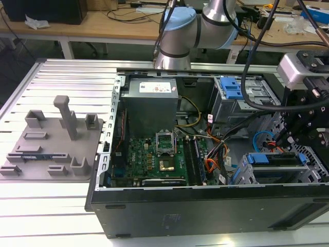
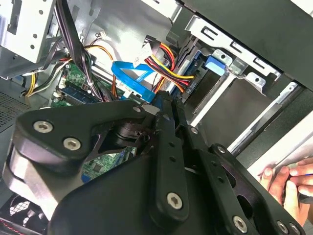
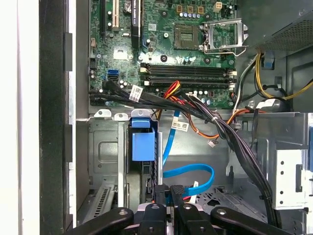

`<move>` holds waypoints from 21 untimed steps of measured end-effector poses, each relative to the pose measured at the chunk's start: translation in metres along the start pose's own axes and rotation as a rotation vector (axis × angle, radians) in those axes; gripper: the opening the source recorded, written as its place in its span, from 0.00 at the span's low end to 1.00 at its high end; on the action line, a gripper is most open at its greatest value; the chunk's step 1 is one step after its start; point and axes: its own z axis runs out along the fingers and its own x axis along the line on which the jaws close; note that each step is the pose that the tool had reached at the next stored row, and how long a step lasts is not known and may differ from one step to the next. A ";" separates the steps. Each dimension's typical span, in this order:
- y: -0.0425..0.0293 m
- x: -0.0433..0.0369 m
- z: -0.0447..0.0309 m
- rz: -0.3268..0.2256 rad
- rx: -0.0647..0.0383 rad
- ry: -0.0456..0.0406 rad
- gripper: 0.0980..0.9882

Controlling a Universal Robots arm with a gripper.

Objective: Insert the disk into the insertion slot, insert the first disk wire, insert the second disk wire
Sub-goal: 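Insert the second disk wire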

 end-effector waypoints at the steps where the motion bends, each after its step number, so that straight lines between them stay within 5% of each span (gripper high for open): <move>1: 0.0000 0.0000 0.0000 0.000 0.000 0.0000 0.07; 21: 0.0001 0.0076 0.0007 0.000 0.000 0.0000 0.07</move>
